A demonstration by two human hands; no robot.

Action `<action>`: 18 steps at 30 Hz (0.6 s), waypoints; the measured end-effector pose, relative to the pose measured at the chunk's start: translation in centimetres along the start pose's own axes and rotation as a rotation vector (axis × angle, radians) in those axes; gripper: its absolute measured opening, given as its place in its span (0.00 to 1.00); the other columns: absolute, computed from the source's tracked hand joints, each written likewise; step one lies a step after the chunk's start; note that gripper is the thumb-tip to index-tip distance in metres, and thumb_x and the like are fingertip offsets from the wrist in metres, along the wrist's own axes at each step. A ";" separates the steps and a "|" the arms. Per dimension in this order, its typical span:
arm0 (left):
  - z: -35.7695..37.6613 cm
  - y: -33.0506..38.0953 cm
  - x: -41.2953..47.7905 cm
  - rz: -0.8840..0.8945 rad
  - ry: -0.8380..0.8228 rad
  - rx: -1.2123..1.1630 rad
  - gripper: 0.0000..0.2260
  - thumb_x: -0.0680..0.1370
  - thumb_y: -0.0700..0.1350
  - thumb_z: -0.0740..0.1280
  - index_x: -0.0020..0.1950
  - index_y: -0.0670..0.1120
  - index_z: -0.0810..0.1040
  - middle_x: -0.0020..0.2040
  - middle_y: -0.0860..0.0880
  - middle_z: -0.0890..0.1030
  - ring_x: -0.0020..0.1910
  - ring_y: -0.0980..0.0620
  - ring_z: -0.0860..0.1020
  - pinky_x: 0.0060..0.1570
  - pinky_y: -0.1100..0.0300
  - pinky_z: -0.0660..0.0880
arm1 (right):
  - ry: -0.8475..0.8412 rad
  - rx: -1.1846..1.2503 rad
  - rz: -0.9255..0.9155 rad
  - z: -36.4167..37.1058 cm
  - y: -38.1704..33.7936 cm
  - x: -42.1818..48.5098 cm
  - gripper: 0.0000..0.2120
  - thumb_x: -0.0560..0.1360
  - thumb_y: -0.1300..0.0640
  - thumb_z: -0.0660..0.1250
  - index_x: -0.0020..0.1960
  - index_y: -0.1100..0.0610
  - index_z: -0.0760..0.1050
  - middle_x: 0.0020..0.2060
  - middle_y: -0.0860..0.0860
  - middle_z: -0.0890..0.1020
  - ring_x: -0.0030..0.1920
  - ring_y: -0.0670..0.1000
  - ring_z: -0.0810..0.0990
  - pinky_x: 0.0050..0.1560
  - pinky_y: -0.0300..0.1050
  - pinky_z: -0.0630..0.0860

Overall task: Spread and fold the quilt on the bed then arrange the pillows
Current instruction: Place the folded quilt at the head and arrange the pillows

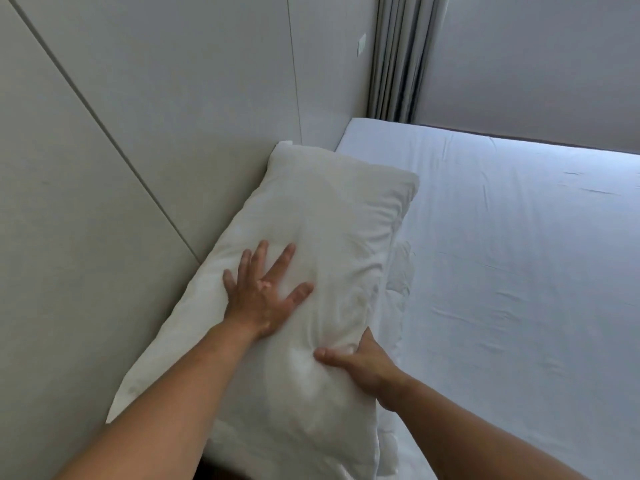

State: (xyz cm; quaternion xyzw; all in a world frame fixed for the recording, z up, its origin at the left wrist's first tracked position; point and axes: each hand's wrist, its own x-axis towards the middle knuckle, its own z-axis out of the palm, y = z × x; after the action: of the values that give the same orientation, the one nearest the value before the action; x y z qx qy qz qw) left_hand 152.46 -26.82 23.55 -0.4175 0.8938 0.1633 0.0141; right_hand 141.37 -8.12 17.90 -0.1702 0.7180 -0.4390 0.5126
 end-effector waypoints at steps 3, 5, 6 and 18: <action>0.1 0.3 0.4 -0.008 0.021 0.038 0.32 0.74 0.75 0.47 0.75 0.72 0.39 0.81 0.54 0.39 0.80 0.46 0.39 0.74 0.35 0.40 | 0.110 0.029 0.007 0.9 0.1 -0.3 0.40 0.60 0.34 0.80 0.66 0.43 0.68 0.59 0.43 0.81 0.57 0.49 0.81 0.63 0.52 0.78; 0.7 0.1 0.5 -0.002 0.038 0.063 0.29 0.76 0.72 0.47 0.74 0.73 0.39 0.80 0.56 0.39 0.79 0.47 0.39 0.73 0.34 0.41 | 0.141 0.039 0.028 1.8 0.5 -0.9 0.31 0.66 0.37 0.76 0.63 0.46 0.70 0.57 0.45 0.81 0.56 0.49 0.81 0.63 0.51 0.78; 1.2 -0.1 0.4 -0.006 0.017 0.092 0.28 0.77 0.71 0.47 0.74 0.73 0.39 0.80 0.56 0.38 0.79 0.47 0.38 0.73 0.33 0.41 | 0.123 -0.001 0.054 2.1 0.8 -1.2 0.31 0.68 0.37 0.75 0.65 0.48 0.69 0.59 0.46 0.81 0.57 0.50 0.81 0.62 0.49 0.77; 4.3 -1.1 0.7 -0.079 -0.118 0.221 0.29 0.76 0.72 0.41 0.74 0.71 0.33 0.80 0.55 0.34 0.79 0.45 0.38 0.72 0.32 0.43 | -0.056 -0.567 0.141 -0.3 5.5 -4.5 0.28 0.73 0.39 0.66 0.69 0.50 0.68 0.59 0.51 0.81 0.56 0.54 0.78 0.57 0.45 0.75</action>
State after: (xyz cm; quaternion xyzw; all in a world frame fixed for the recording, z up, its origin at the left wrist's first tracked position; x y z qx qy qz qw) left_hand 152.33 -26.65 19.09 -0.4381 0.8867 0.0876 0.1191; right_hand 144.12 -1.82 16.18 -0.2685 0.8077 -0.1792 0.4934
